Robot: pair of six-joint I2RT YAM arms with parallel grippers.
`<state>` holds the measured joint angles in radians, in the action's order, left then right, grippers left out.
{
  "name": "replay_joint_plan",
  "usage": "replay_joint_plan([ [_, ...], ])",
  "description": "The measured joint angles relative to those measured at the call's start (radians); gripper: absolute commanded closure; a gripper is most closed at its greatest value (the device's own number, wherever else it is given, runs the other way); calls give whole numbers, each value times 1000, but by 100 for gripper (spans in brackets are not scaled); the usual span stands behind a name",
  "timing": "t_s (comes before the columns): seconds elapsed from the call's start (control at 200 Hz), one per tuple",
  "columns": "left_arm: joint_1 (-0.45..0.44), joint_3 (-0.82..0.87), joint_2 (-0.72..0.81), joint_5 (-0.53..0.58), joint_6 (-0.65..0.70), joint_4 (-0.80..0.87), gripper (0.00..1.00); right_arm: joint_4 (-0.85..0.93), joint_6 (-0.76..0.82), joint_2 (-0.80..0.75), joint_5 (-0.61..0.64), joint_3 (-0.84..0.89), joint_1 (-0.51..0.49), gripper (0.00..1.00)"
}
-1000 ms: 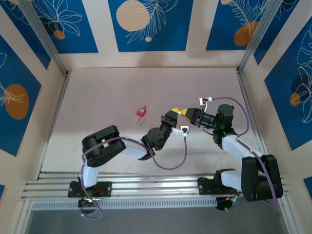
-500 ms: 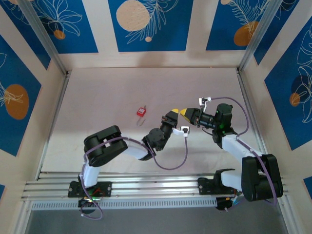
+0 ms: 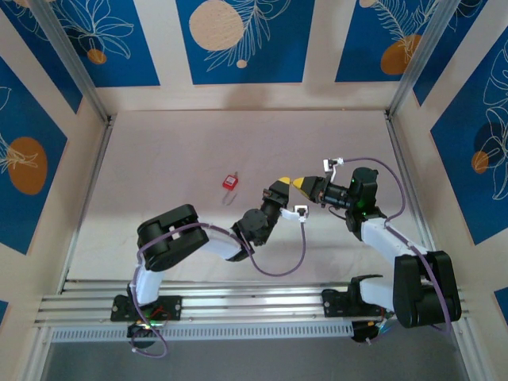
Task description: Unlock with the key
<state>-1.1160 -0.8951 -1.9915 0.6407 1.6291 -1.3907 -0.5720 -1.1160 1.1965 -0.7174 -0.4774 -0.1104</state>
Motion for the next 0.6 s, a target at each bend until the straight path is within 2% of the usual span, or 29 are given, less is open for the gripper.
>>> replay_joint_plan([
  [0.06,0,0,0,1,0,-1,99,7,0,0,0,-4,0,100],
  [0.13,0,0,0,1,0,0,84,16,0,0,0,-7,0,100],
  [0.24,-1,0,0,-6,-6,8,51,32,8,-6,4,-13,8,100],
  [0.28,-1,0,0,-7,-10,10,44,42,12,-11,6,-14,15,100],
  [0.365,-1,5,1,-6,-24,7,38,60,20,-29,9,-14,35,100],
  [0.6,-1,50,30,-10,-51,12,34,94,37,-65,10,-14,87,100],
])
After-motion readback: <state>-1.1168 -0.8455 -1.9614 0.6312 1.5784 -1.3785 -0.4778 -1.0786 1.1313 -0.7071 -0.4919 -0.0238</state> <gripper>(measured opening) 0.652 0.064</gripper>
